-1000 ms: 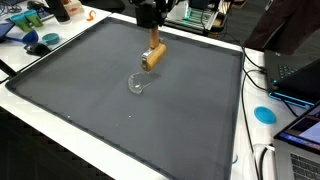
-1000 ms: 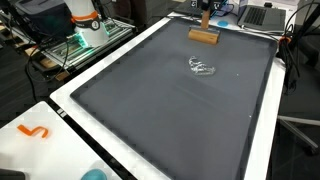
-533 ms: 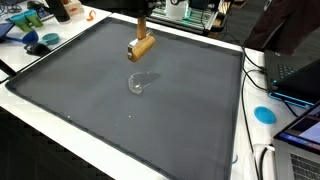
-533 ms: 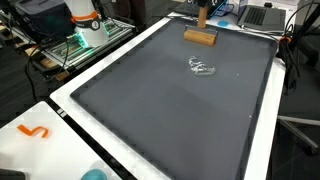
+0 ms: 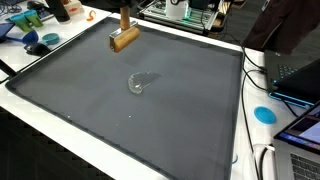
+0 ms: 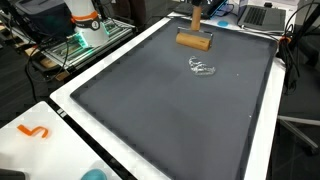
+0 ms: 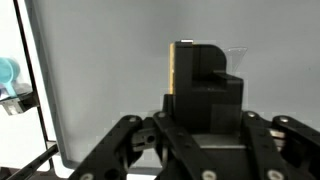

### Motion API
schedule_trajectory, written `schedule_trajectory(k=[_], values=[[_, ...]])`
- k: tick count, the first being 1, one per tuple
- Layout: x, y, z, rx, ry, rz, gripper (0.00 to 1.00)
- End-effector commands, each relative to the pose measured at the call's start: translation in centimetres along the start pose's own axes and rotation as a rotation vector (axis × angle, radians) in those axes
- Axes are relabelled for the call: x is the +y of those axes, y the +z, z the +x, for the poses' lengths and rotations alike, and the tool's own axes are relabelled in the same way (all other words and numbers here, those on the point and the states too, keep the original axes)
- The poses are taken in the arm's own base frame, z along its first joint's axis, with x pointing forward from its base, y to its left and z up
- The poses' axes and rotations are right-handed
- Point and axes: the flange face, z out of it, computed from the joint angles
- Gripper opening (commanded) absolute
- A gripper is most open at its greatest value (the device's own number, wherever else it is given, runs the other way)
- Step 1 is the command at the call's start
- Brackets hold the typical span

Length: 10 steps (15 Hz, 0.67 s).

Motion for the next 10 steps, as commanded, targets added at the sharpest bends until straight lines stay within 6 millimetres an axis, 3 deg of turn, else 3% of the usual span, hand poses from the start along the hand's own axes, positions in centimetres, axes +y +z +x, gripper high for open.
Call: schedule_trajectory(k=[1, 10], values=[[1.5, -0.6, -0.4, -0.002, 0.011, -0.06, 0.24], [3.5, 0.2, 0.2, -0.001, -0.002, -0.13, 0.24]])
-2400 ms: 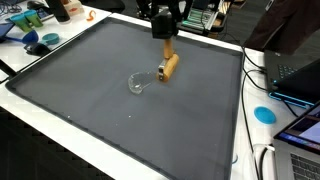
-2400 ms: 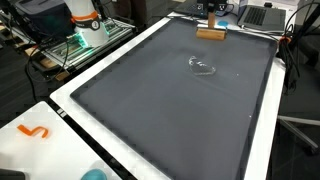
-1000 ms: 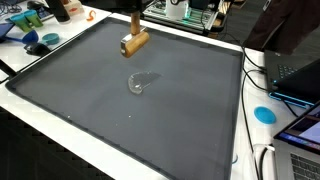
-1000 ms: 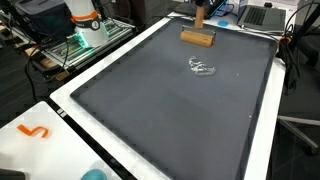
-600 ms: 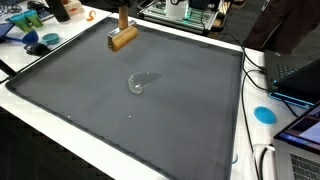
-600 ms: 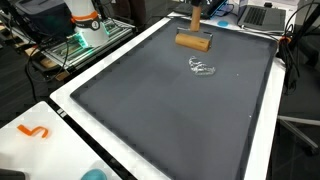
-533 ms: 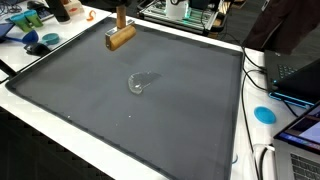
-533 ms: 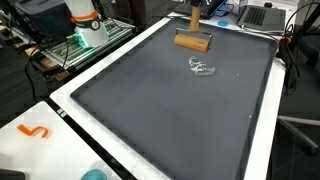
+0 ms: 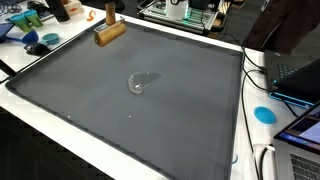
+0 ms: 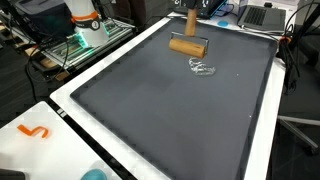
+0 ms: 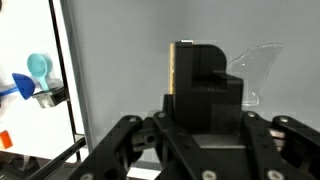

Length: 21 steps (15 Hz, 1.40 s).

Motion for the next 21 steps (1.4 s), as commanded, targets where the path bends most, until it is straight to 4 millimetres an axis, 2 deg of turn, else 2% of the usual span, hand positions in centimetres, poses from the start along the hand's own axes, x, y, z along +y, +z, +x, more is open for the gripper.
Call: schedule_trajectory(k=[1, 14, 21], values=[[0.9, 0.0, -0.2, -0.011, -0.015, -0.051, 0.24], [1.4, 2.5, 0.2, -0.036, -0.066, -0.041, 0.24], [0.9, 2.8, 0.5, -0.017, -0.131, -0.021, 0.24]])
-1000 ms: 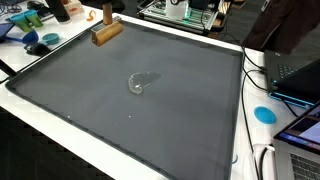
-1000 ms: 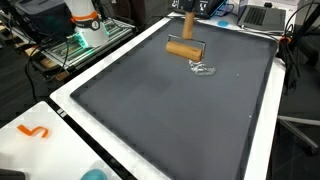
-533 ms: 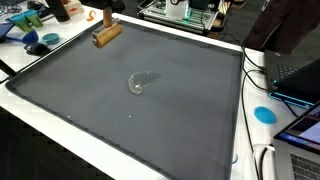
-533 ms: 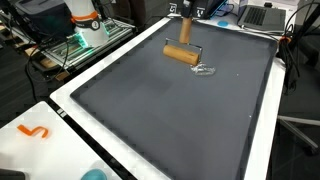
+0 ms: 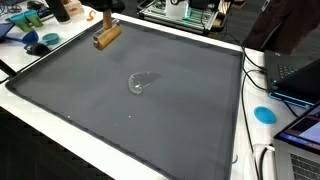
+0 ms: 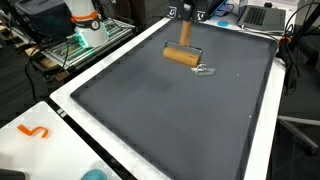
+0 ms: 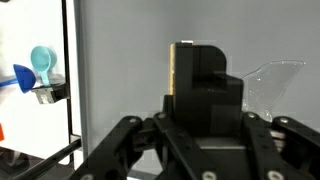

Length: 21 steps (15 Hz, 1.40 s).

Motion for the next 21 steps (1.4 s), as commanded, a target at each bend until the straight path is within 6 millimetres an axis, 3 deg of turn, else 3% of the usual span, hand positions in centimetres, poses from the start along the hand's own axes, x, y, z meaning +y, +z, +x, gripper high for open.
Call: schedule_trajectory(k=[1, 13, 21], values=[[-0.2, 0.1, -0.1, 0.021, -0.041, 0.016, 0.24], [-3.7, 0.9, 1.1, 0.058, -0.159, 0.076, 0.24], [-6.5, -0.6, 0.8, 0.068, -0.25, 0.15, 0.24]])
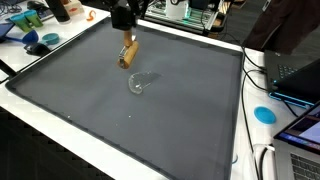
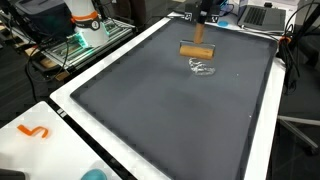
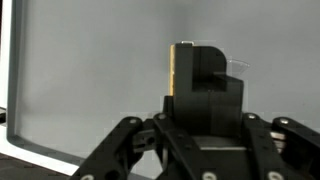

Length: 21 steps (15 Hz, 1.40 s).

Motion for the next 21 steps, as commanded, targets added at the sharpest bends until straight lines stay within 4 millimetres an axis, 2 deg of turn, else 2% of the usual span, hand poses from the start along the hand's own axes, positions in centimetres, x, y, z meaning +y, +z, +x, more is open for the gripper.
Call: schedule_trajectory(k=[1, 7, 12, 21], values=[[-1.2, -1.2, -0.1, 0.021, -0.05, 0.036, 0.24], [-3.6, -2.9, -0.2, 0.035, -0.097, 0.045, 0.24], [-5.6, -5.2, -0.5, 0.064, -0.139, 0.036, 0.24], [-8.3, -8.6, -1.8, 0.094, -0.182, 0.017, 0.24]])
